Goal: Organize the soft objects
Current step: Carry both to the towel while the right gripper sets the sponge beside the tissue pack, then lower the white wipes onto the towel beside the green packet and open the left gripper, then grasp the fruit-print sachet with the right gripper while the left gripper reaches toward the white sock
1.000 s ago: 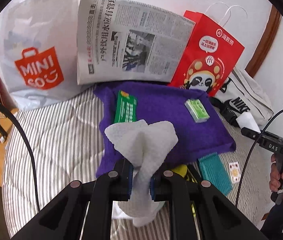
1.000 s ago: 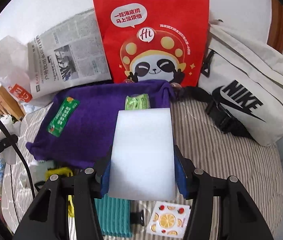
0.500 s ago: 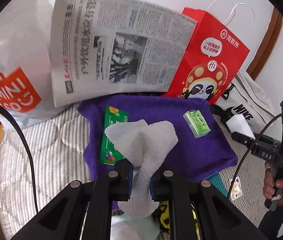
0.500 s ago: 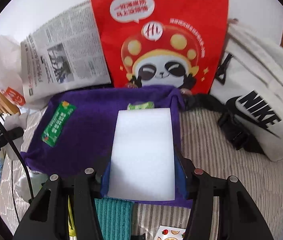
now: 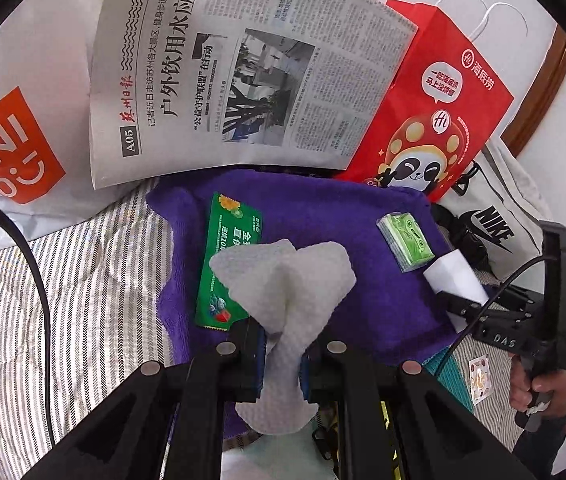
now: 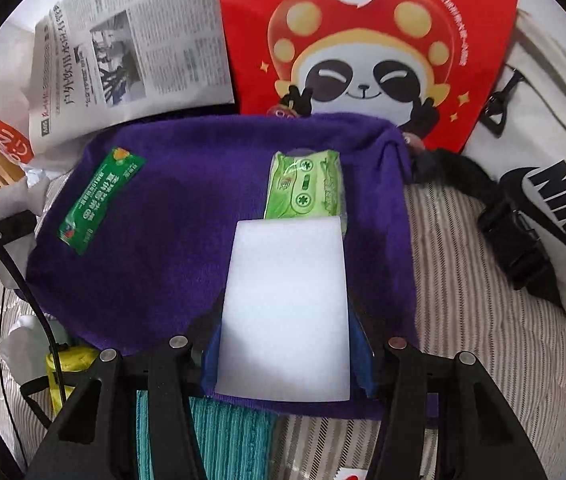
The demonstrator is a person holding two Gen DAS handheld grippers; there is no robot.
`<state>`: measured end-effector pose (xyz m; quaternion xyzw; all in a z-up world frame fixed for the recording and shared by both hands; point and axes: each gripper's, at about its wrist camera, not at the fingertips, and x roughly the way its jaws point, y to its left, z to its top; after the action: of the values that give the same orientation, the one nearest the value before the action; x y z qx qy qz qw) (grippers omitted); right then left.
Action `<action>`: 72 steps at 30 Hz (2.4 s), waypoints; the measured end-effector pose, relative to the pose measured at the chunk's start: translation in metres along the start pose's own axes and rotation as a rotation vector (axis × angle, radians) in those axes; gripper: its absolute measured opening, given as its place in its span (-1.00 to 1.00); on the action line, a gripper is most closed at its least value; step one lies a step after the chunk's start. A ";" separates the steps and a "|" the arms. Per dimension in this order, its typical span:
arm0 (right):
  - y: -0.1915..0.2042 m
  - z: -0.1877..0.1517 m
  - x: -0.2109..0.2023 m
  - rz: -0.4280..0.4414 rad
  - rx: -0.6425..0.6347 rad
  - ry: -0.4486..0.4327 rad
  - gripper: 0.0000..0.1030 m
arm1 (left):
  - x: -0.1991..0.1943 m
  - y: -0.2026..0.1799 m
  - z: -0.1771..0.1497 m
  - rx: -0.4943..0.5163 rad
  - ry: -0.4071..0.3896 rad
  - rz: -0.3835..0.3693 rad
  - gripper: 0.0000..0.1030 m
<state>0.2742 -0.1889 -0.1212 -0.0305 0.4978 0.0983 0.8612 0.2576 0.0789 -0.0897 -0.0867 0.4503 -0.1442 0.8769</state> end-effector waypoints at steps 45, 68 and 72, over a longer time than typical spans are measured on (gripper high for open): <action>-0.017 0.003 -0.031 0.090 0.104 -0.057 0.55 | 0.060 0.001 -0.007 0.031 0.118 0.100 -0.74; -0.020 -0.052 -0.075 0.061 0.081 -0.085 0.55 | 0.038 -0.018 -0.023 0.109 0.153 0.167 0.21; -0.029 -0.070 -0.085 0.041 0.097 -0.080 0.55 | 0.015 -0.018 -0.024 0.099 0.128 0.180 0.22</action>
<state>0.1794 -0.2396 -0.0846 0.0254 0.4679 0.0928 0.8785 0.2430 0.0560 -0.1104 0.0069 0.5039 -0.0921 0.8588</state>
